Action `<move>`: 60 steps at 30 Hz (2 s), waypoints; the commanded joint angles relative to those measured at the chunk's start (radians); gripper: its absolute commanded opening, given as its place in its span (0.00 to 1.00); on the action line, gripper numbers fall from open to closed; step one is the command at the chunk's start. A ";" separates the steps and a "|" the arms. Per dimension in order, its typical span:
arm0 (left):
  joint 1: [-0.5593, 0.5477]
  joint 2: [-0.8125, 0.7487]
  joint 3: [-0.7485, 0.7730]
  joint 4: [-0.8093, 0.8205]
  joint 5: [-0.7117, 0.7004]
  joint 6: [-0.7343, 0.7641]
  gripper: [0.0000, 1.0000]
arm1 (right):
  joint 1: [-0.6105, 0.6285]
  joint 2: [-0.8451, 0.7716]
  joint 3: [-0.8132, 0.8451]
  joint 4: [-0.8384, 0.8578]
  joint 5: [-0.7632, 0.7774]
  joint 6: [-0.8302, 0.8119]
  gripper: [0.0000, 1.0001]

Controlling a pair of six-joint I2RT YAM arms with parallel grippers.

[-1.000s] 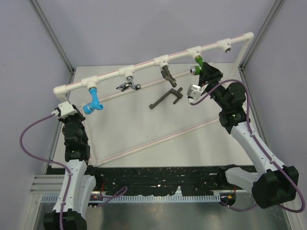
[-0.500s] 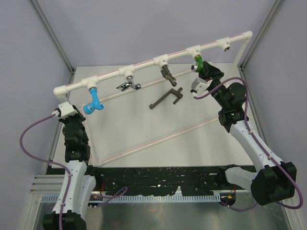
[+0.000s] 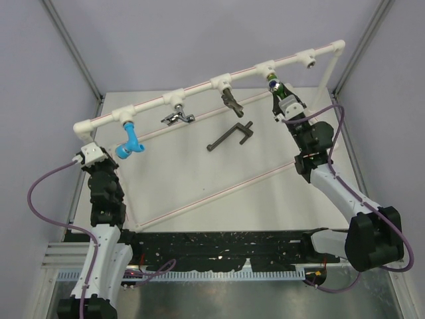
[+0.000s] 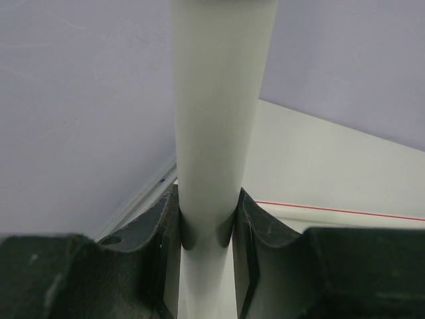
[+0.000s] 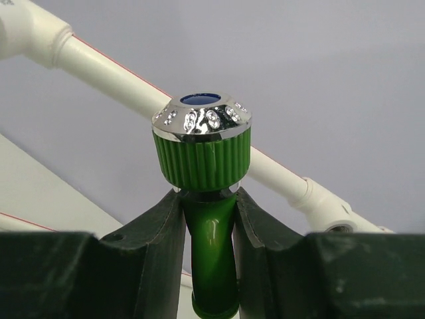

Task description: Install the water faucets

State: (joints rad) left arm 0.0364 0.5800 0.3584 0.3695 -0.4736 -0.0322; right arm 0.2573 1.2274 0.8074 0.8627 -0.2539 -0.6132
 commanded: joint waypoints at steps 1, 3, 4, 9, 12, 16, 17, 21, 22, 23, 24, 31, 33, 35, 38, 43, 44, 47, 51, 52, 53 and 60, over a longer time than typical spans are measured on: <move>-0.027 -0.035 0.002 0.092 0.024 -0.011 0.00 | 0.043 0.040 -0.010 0.050 -0.002 0.308 0.05; -0.027 -0.037 0.002 0.092 0.018 -0.011 0.00 | 0.046 0.043 -0.010 0.055 0.010 0.377 0.05; -0.027 -0.039 0.002 0.092 0.016 -0.011 0.00 | 0.046 0.041 -0.013 0.055 0.013 0.413 0.05; -0.058 -0.043 0.001 0.094 0.010 -0.006 0.00 | 0.066 0.032 -0.030 0.047 0.070 0.504 0.05; -0.063 -0.046 -0.001 0.095 0.010 -0.006 0.00 | 0.076 0.030 -0.040 0.044 0.122 0.587 0.05; -0.066 -0.049 -0.001 0.095 0.006 -0.003 0.00 | 0.089 0.034 -0.060 0.052 0.194 0.745 0.05; -0.067 -0.051 -0.001 0.094 0.004 -0.002 0.00 | 0.095 0.034 -0.063 0.052 0.205 0.800 0.05; -0.070 -0.055 -0.002 0.094 0.004 0.000 0.00 | 0.108 0.023 -0.060 0.026 0.299 0.944 0.05; -0.070 -0.055 -0.003 0.094 0.003 0.000 0.00 | 0.111 0.024 -0.054 0.022 0.306 0.976 0.05; -0.072 -0.057 -0.003 0.094 0.003 0.000 0.00 | 0.111 0.021 -0.057 0.030 0.311 1.022 0.05; -0.072 -0.058 -0.003 0.095 0.003 0.002 0.00 | 0.109 0.021 -0.056 0.032 0.318 1.079 0.05; -0.078 -0.065 -0.003 0.095 0.000 0.008 0.00 | 0.112 -0.003 -0.042 -0.019 0.376 1.290 0.05; -0.079 -0.068 -0.003 0.095 0.000 0.009 0.00 | 0.115 -0.011 -0.027 -0.063 0.392 1.345 0.05; -0.079 -0.068 -0.003 0.095 -0.002 0.008 0.00 | 0.125 -0.011 -0.010 -0.094 0.393 1.392 0.05; -0.081 -0.069 -0.003 0.095 -0.002 0.009 0.00 | 0.157 -0.011 0.001 -0.108 0.427 1.473 0.05; -0.086 -0.072 -0.004 0.097 -0.007 0.014 0.00 | 0.183 -0.003 -0.025 -0.074 0.498 1.650 0.05; -0.087 -0.074 -0.004 0.097 -0.005 0.014 0.00 | 0.184 -0.002 -0.031 -0.065 0.505 1.674 0.05; -0.089 -0.077 -0.004 0.097 -0.003 0.014 0.00 | 0.183 0.003 -0.039 -0.050 0.513 1.806 0.05; -0.092 -0.081 -0.004 0.097 -0.003 0.015 0.00 | 0.186 0.014 -0.030 -0.040 0.499 1.967 0.05; -0.092 -0.081 -0.004 0.098 -0.003 0.015 0.00 | 0.189 0.014 -0.027 -0.047 0.502 1.989 0.05; -0.092 -0.083 -0.004 0.098 -0.002 0.017 0.00 | 0.191 0.014 -0.021 -0.048 0.505 2.013 0.06; -0.095 -0.089 -0.004 0.100 -0.007 0.021 0.00 | 0.198 -0.011 0.022 -0.088 0.519 1.997 0.05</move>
State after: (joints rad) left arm -0.0254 0.5186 0.3378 0.3527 -0.5587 -0.0067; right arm 0.3866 1.2217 0.7834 0.8040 0.3935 1.2690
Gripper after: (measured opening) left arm 0.329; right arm 0.355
